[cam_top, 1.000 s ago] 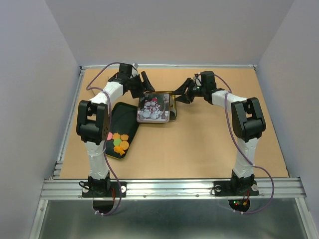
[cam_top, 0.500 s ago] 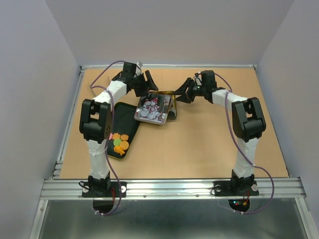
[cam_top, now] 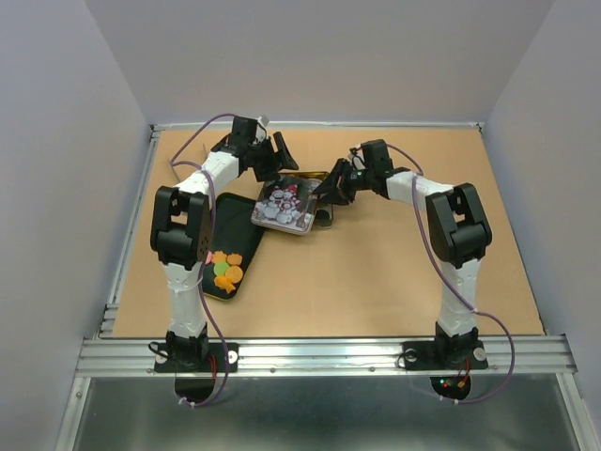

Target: Pack the cookies

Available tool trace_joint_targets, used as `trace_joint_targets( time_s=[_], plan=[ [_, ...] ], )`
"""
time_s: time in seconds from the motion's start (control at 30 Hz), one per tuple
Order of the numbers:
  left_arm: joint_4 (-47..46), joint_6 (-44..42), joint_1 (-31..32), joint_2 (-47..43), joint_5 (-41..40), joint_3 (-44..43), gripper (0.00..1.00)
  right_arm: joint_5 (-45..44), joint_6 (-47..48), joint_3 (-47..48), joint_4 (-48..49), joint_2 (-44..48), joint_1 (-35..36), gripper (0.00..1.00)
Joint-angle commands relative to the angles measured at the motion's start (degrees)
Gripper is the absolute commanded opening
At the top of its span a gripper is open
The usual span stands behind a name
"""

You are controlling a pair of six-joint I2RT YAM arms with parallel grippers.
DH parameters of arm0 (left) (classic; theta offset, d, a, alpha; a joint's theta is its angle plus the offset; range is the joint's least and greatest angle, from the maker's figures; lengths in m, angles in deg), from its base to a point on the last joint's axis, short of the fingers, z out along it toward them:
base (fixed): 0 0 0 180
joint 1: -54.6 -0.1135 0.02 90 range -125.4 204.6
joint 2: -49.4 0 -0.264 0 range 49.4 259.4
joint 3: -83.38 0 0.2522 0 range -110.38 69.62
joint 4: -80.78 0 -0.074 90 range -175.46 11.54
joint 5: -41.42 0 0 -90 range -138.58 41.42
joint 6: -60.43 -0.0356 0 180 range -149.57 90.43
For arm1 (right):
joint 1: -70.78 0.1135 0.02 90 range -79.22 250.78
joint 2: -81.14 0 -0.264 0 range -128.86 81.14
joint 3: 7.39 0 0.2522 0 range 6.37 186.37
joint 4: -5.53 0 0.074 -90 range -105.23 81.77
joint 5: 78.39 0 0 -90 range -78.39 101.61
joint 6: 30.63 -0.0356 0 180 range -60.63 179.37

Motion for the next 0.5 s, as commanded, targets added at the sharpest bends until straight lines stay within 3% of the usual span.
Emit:
trace_joint_targets(
  time_s=[0.0, 0.47],
  plan=[
    [2.04, -0.75, 0.38, 1.69, -0.29, -1.59, 0.8, -0.31, 1.46, 3.72, -0.89, -1.36, 0.57, 0.49],
    [2.83, -1.19, 0.38, 2.75, -0.12, -3.17, 0.79, -1.98, 4.72, 7.06, -7.04, -2.51, 0.75, 0.48]
  ],
)
